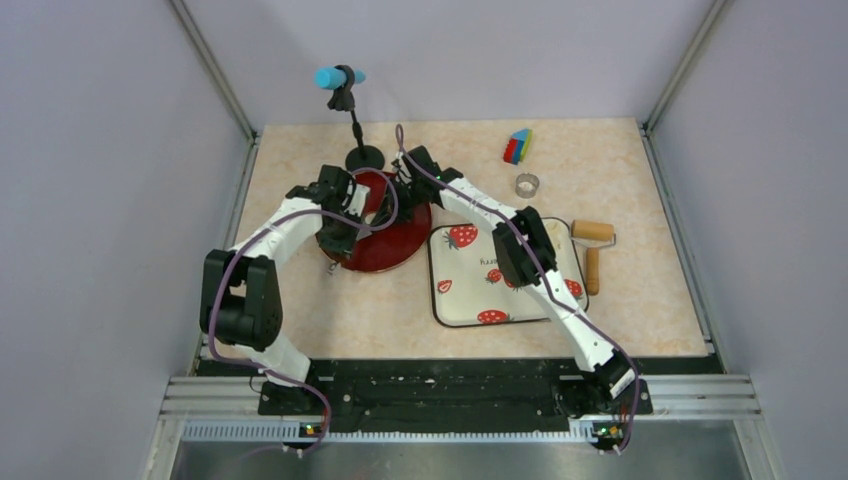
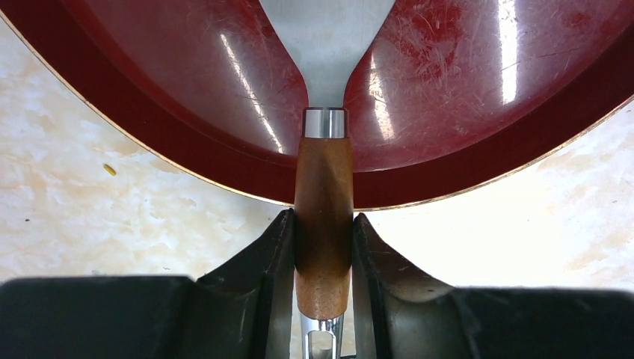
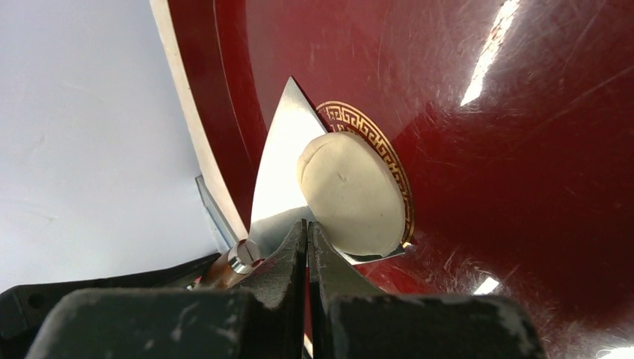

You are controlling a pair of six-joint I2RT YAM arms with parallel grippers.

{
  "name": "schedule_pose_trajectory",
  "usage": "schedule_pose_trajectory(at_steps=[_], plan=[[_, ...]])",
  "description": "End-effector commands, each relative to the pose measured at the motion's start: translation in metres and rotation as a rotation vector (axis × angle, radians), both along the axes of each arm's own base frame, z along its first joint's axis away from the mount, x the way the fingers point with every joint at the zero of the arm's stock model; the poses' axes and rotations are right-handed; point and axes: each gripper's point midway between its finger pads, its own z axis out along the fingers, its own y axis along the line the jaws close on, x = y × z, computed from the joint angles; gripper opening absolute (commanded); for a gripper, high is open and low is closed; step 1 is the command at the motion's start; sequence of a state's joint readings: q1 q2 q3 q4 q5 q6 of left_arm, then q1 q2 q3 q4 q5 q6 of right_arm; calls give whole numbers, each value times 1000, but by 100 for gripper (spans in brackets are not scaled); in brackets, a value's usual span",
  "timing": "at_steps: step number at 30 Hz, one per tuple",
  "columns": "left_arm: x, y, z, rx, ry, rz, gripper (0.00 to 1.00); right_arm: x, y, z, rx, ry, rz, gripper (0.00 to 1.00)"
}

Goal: Roll out the dumpling wrappers from the dough

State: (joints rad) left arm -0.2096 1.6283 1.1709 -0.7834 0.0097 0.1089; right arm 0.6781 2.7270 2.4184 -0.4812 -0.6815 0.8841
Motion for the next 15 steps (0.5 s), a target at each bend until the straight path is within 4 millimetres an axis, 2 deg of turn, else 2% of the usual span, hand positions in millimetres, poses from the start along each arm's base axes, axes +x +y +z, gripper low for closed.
schedule_pose_trajectory(at_steps=[1, 15], plan=[[15, 1, 22, 21, -66, -7, 0, -2, 2, -16, -56, -30, 4, 0], [6, 8, 46, 77, -71, 19, 0, 0, -6, -28, -96, -29, 3, 0]])
